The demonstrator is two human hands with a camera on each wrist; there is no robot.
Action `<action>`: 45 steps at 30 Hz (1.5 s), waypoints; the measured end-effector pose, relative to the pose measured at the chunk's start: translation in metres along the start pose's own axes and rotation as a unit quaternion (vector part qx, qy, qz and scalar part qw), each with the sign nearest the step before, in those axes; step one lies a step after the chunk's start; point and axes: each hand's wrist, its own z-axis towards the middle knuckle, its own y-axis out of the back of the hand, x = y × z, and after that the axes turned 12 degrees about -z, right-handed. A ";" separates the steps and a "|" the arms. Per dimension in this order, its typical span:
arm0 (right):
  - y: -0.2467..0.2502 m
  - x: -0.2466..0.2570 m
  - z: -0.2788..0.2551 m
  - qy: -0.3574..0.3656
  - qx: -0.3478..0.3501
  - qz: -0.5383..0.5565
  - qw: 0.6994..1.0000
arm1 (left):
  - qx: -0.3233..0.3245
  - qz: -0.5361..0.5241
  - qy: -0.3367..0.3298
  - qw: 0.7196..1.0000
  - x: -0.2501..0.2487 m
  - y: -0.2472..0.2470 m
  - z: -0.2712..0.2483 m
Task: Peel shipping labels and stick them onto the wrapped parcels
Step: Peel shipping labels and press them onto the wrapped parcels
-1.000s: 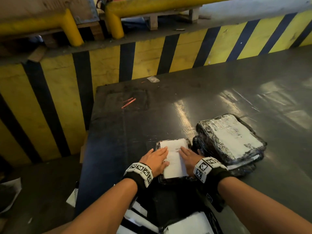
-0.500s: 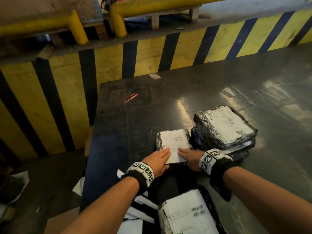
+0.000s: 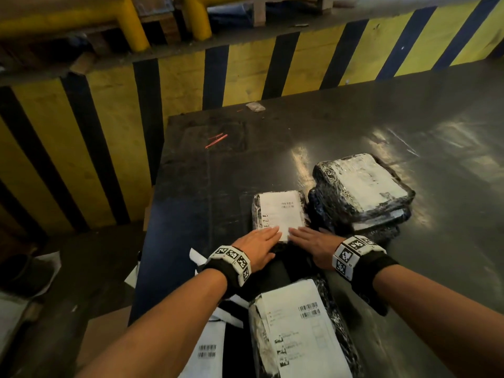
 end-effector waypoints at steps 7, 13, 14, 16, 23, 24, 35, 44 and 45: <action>-0.027 -0.007 -0.013 -0.036 -0.005 -0.006 0.999 | 0.007 0.003 0.015 1.000 0.022 -0.003 -0.022; -0.020 -0.001 -0.010 -0.029 -0.031 -0.002 0.999 | 0.007 0.018 -0.011 1.000 0.013 -0.008 -0.016; -0.021 0.001 -0.009 -0.029 -0.035 0.001 0.999 | 0.004 0.015 -0.012 1.000 0.014 -0.010 -0.014; -0.025 -0.002 -0.008 -0.032 -0.042 0.011 0.999 | -0.002 0.008 -0.019 1.000 0.019 -0.012 -0.015; -0.015 -0.012 0.009 -0.091 -0.111 0.186 0.972 | -0.168 -0.228 0.065 0.957 0.040 0.004 -0.004; -0.009 -0.012 0.016 -0.104 -0.118 0.203 0.966 | -0.197 -0.265 0.090 0.940 0.042 0.008 0.004; 0.011 -0.024 0.062 -0.211 -0.030 0.369 0.905 | -0.122 -0.318 0.208 0.917 0.035 0.004 0.053; 0.029 -0.022 0.046 -0.197 -0.062 0.360 0.910 | -0.151 -0.368 0.217 0.892 0.030 0.018 0.045; 0.032 -0.021 0.044 -0.199 -0.072 0.352 0.912 | -0.161 -0.374 0.217 0.887 0.028 0.020 0.042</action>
